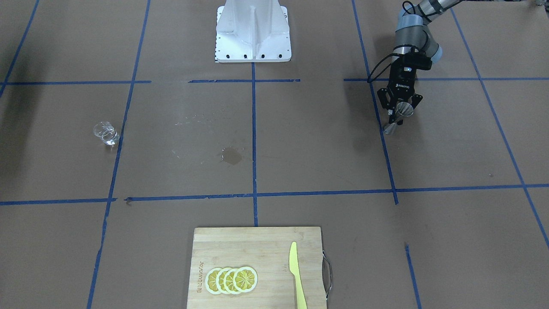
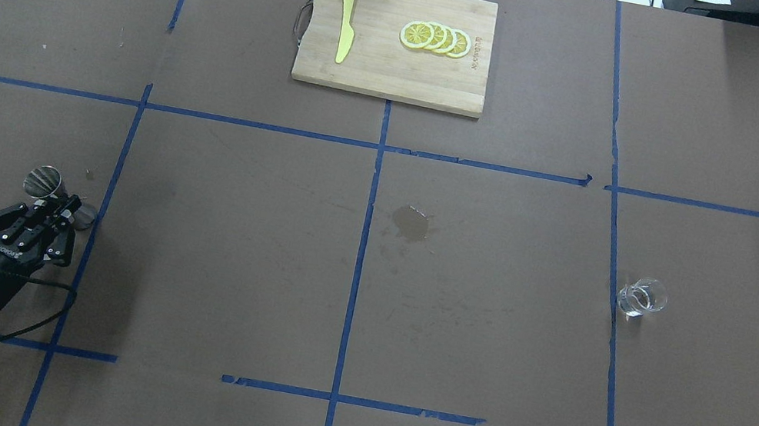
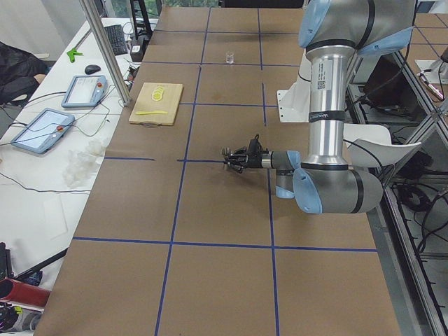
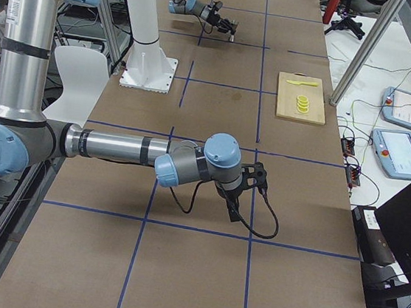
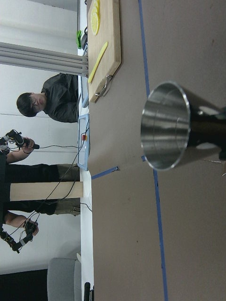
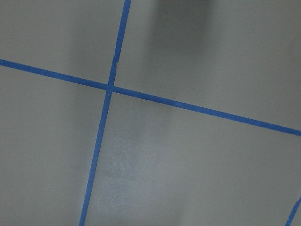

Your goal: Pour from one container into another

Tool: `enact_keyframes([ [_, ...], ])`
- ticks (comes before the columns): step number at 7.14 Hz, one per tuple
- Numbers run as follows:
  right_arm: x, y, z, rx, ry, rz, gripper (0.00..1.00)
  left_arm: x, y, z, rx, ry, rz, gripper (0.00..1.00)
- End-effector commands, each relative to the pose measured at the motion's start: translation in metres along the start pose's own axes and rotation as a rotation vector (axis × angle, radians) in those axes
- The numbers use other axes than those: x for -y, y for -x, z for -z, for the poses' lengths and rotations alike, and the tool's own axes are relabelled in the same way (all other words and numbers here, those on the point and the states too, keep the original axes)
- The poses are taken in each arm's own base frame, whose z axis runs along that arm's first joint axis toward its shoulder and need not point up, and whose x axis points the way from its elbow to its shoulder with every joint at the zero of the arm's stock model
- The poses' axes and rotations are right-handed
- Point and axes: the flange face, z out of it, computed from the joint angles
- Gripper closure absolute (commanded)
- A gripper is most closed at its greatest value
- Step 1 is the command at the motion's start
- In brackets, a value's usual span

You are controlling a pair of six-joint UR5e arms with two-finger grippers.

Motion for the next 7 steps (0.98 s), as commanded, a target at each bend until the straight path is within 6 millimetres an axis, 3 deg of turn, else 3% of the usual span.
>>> enact_keyframes([
  [1,0.000,0.001,0.001,0.001,-0.001,0.001,0.00,0.001,0.000,0.000,-0.001,-0.002,-0.013,1.00],
  [4,0.000,0.001,0.001,0.001,-0.001,0.001,0.00,0.019,0.002,0.004,-0.043,-0.046,0.019,1.00],
  [7,0.000,-0.001,0.001,-0.001,-0.001,-0.001,0.00,0.041,0.007,0.015,-0.161,-0.110,-0.138,1.00],
])
